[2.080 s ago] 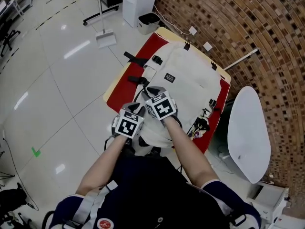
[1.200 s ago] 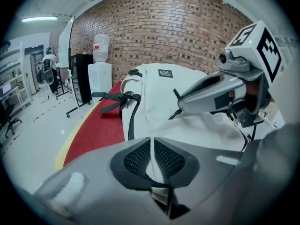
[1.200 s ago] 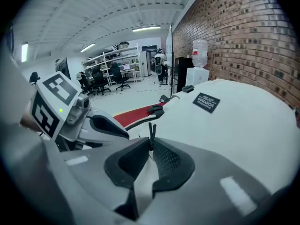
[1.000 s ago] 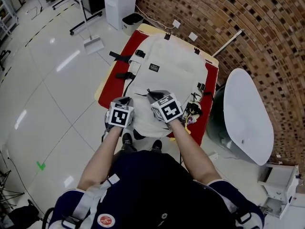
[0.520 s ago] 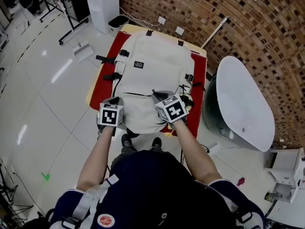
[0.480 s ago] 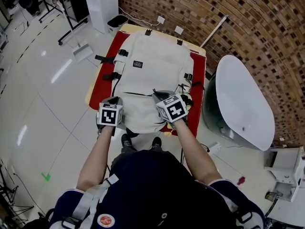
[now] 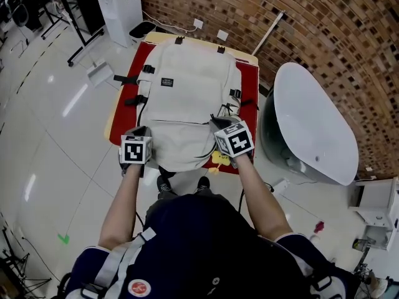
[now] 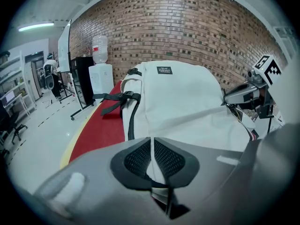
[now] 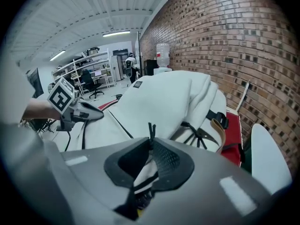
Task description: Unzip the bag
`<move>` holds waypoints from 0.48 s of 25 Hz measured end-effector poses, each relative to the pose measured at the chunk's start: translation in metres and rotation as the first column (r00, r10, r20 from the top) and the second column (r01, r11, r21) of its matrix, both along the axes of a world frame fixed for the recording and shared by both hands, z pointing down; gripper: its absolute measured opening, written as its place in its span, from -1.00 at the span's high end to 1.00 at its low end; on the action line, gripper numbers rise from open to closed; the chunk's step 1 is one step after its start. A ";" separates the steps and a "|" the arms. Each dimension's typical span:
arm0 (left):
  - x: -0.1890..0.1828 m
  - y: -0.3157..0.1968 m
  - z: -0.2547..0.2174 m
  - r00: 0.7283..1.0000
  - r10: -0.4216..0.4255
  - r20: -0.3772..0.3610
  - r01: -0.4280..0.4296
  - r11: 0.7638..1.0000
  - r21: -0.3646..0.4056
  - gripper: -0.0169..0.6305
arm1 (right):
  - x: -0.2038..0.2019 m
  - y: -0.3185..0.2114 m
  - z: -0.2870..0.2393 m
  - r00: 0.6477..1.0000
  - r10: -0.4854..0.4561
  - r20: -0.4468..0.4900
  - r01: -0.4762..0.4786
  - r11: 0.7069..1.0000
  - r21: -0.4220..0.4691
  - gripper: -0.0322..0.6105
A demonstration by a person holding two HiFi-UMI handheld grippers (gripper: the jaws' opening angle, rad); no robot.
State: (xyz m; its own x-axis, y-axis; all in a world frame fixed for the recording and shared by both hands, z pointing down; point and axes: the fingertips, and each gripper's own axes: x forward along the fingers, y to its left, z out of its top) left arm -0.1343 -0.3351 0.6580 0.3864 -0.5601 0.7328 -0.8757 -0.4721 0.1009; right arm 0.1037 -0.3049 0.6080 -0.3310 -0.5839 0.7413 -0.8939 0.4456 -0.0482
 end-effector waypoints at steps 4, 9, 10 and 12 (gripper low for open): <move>-0.001 -0.001 0.000 1.000 -0.003 0.009 0.003 1.000 0.005 0.87 | 0.010 0.005 0.001 1.000 0.020 0.013 -0.020 1.000 -0.007 0.80; -0.001 -0.001 0.000 1.000 -0.013 0.015 0.013 1.000 0.004 0.87 | 0.014 0.007 0.002 0.999 0.026 0.022 -0.026 1.000 -0.004 0.80; -0.001 -0.002 0.000 1.000 -0.018 0.018 0.018 1.000 0.004 0.87 | 0.014 0.007 0.003 0.999 0.023 0.022 -0.023 1.000 -0.002 0.79; 0.000 -0.002 -0.002 1.000 -0.024 0.012 0.024 1.000 0.003 0.87 | 0.013 0.006 0.003 1.000 0.018 0.026 -0.018 1.000 0.004 0.79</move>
State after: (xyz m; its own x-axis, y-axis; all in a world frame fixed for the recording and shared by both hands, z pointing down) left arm -0.1343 -0.3375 0.6563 0.3636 -0.5709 0.7361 -0.8880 -0.4511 0.0887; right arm 0.1169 -0.2992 0.6107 -0.3398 -0.5930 0.7300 -0.9001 0.4301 -0.0696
